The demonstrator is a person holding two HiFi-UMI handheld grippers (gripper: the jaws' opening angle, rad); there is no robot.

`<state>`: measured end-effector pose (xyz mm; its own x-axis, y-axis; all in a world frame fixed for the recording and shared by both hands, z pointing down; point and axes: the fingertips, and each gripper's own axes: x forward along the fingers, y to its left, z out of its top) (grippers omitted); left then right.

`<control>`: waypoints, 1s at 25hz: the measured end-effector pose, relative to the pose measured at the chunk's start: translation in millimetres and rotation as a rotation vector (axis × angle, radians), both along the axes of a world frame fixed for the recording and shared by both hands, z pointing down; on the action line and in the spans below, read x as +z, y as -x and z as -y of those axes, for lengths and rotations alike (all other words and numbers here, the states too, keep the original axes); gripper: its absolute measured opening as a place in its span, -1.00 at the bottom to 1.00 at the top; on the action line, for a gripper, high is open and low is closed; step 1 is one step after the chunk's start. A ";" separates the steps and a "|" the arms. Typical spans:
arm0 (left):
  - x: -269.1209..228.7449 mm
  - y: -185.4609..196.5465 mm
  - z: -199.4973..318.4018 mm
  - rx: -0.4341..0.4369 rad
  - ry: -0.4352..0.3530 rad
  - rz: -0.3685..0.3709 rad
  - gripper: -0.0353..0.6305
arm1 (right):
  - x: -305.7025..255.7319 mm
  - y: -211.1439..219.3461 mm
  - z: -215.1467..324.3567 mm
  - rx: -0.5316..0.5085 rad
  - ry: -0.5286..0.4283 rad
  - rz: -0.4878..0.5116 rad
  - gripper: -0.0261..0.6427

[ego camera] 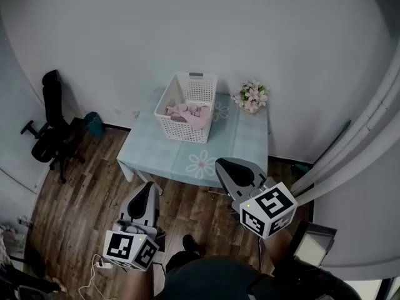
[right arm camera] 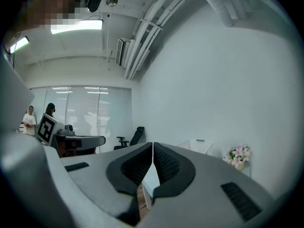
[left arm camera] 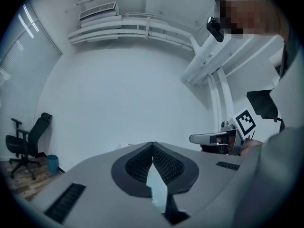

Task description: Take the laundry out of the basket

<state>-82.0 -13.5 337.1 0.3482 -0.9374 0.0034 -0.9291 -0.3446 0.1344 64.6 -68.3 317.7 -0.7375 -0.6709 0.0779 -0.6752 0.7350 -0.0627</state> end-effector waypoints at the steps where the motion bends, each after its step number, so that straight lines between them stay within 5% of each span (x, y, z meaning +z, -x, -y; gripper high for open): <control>1: -0.1 7.1 8.9 0.006 0.001 -0.003 -0.87 | -0.7 7.7 6.5 0.000 -0.002 -0.004 -0.87; 25: 9.7 99.0 132.0 0.156 -0.008 -0.056 -0.86 | -1.4 99.1 101.6 0.120 0.016 -0.106 -0.87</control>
